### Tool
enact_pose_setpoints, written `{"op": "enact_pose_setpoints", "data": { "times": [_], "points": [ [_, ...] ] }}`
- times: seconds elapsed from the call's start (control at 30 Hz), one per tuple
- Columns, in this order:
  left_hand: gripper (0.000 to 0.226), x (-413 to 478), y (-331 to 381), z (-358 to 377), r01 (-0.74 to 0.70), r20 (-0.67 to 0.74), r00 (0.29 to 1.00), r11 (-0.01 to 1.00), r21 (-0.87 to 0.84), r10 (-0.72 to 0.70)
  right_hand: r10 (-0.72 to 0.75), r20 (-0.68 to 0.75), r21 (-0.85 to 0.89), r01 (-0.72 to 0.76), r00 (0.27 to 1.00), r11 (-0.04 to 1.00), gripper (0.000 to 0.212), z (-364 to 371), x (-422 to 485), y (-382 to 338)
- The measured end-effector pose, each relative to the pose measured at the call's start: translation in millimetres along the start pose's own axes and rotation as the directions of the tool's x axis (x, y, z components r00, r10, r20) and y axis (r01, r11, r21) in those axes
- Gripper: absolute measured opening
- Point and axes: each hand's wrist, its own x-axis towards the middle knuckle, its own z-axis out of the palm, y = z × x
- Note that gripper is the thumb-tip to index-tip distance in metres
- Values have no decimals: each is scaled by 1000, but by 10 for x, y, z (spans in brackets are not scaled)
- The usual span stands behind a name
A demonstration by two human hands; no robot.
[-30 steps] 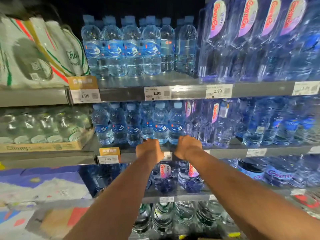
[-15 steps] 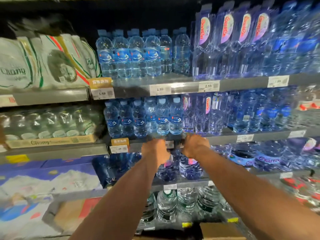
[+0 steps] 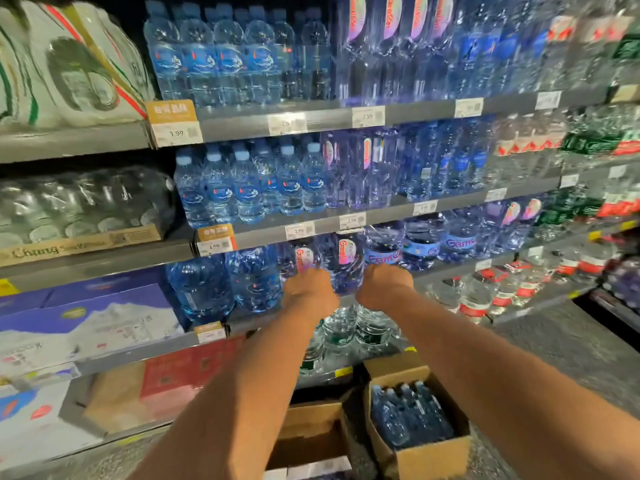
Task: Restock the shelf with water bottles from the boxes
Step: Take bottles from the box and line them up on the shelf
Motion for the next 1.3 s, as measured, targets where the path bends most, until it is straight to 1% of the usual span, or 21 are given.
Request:
{"op": "enact_pose_setpoints", "data": {
  "times": [0.07, 0.17, 0.27, 0.37, 0.47, 0.6, 0.67, 0.77, 0.87, 0.93, 1.03, 1.1, 1.17, 1.23, 1.3],
  "points": [
    [23, -81, 115, 98, -31, 25, 999, 999, -14, 31, 36, 14, -20, -36, 999, 999, 40, 81, -114, 111],
    [24, -164, 287, 220, -62, 44, 997, 998, 1, 62, 65, 28, -34, -64, 998, 997, 39, 171, -213, 298],
    [27, -189, 482, 302, -69, 55, 996, 997, 17, 68, 82, 55, -28, -81, 995, 996, 45, 239, -275, 494],
    [27, -172, 729, 386, -76, 85, 994, 997, 27, 73, 89, 83, -17, -88, 993, 996, 41, 329, -264, 743],
    [26, -137, 1032, 467, -63, 102, 993, 998, 26, 60, 79, 109, 13, -81, 991, 997, 42, 382, -225, 1068],
    [26, -45, 1522, 599, -36, 126, 991, 999, -4, 36, 71, 117, 54, -77, 991, 996, 36, 483, -107, 1582],
    [27, 15, 1783, 680, -28, 146, 989, 1000, -9, 29, 48, 114, 35, -52, 992, 998, 39, 561, -21, 1830],
    [29, 97, 2132, 793, -29, 176, 984, 1000, 0, 29, -1, 148, -5, 2, 989, 1000, 41, 705, 90, 2153],
    [31, 125, 2372, 938, -37, 182, 983, 999, 4, 35, -11, 181, -15, 14, 983, 1000, 42, 867, 189, 2427],
    [34, 118, 2466, 1050, -27, 172, 985, 999, 17, 24, -14, 209, -18, 18, 978, 1000, 43, 972, 253, 2543],
    [29, 197, 2530, 1208, -17, 243, 970, 1000, 13, 13, -17, 255, 8, 16, 967, 1000, 44, 1117, 386, 2647],
    [31, 294, 2552, 1316, -25, 266, 964, 1000, 6, 23, -37, 281, 40, 27, 959, 999, 40, 1235, 495, 2689],
    [32, 402, 2546, 1457, -19, 294, 956, 1000, -3, 19, -69, 337, 85, 42, 939, 995, 36, 1398, 600, 2692],
    [32, 521, 2534, 1608, -7, 327, 945, 1000, 10, 3, -69, 364, 111, 30, 929, 993, 34, 1574, 726, 2672],
    [34, 643, 2505, 1764, -25, 349, 937, 999, 20, 17, -67, 383, 159, 6, 921, 987, 31, 1720, 831, 2668]
  ]
}}
